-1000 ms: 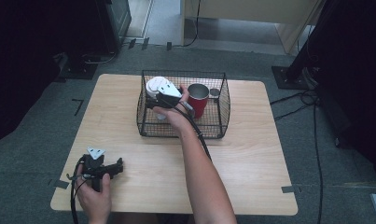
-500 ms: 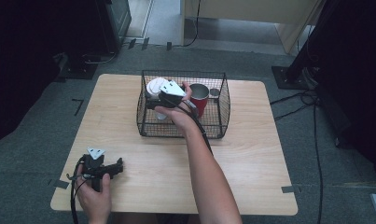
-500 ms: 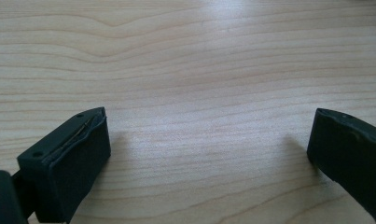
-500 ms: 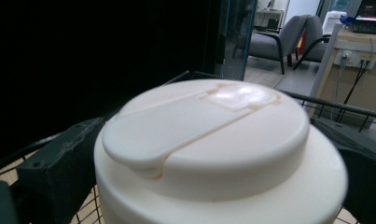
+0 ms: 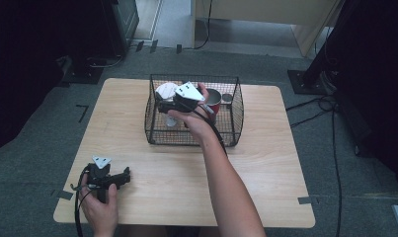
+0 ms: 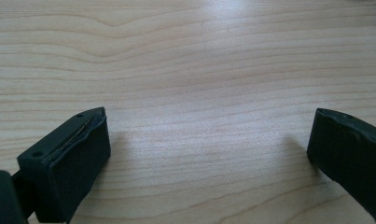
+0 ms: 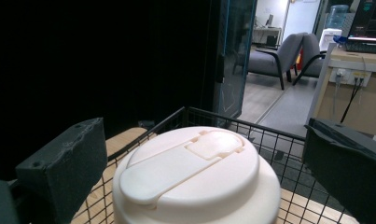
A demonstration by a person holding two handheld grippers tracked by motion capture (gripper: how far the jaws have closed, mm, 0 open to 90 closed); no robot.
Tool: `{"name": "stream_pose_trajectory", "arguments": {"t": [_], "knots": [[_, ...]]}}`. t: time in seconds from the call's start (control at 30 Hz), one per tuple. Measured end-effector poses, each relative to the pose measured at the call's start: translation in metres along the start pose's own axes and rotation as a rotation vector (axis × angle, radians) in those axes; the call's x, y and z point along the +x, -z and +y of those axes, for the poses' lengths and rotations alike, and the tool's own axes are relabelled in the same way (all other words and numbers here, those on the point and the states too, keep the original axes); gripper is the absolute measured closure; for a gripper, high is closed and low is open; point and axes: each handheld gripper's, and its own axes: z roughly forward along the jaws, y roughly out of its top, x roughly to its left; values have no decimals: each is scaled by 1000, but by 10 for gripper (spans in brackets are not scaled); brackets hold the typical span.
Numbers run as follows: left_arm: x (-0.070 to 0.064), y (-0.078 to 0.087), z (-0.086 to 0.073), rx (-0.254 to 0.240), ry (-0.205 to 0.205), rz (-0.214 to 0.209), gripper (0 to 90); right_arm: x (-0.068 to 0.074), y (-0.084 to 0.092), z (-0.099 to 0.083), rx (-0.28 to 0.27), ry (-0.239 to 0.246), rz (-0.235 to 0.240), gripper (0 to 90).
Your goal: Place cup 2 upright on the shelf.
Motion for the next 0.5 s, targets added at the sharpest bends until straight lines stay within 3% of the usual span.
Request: {"name": "stream_pose_trajectory", "arguments": {"t": [0.27, 0.5], "knots": [[0, 0, 0, -2, 1, 0, 1, -1, 26, 3, -14, -12, -2, 7], [0, 0, 0, -2, 3, 0, 1, -10, 52, 5, -28, -37, -19, 7]]}}
